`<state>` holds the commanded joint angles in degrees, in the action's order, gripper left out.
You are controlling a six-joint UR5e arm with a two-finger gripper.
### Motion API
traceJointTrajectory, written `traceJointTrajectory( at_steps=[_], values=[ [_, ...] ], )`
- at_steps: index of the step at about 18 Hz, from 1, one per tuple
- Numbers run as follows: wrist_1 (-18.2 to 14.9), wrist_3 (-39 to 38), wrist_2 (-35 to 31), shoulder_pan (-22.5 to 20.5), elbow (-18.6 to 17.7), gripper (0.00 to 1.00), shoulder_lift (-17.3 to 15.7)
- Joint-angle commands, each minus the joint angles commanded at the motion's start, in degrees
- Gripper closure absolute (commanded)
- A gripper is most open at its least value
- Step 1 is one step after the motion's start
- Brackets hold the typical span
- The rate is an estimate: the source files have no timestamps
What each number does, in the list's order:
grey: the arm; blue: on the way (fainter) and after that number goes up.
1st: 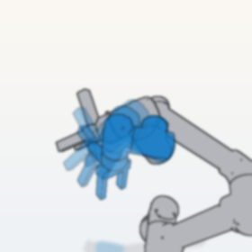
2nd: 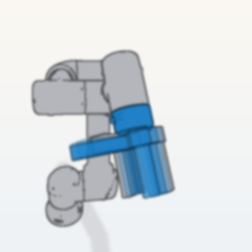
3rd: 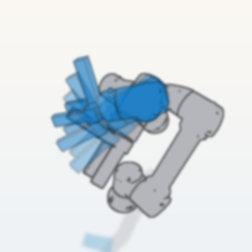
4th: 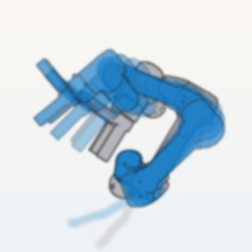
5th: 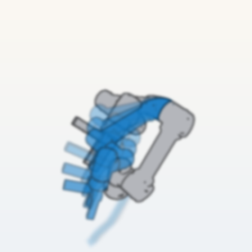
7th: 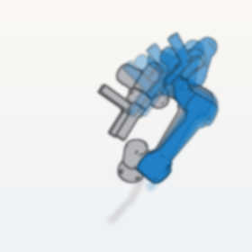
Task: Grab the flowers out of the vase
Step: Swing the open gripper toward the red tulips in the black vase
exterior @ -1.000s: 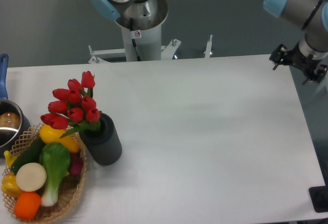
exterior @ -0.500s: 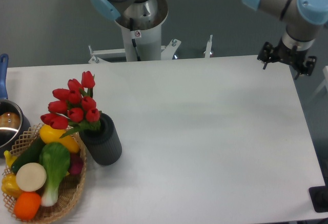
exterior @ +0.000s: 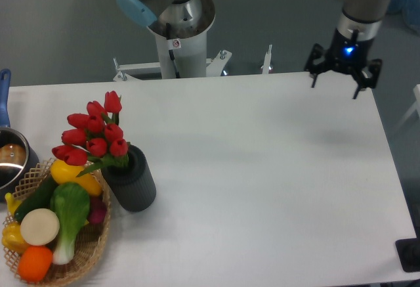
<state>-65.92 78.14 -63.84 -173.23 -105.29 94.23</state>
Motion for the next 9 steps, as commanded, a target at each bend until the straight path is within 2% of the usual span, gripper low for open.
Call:
traceJointTrajectory(
  at_steps=[2, 5, 9],
  values=[
    [0.0, 0.0, 5.27, -0.35, -3.06, 0.0, -3.16],
    [0.09, 0.09, 12.75, 0.87, -6.59, 0.0, -5.62],
    [2.19, -0.96, 17.16, 6.22, -8.36, 0.0, -6.6]
  ],
)
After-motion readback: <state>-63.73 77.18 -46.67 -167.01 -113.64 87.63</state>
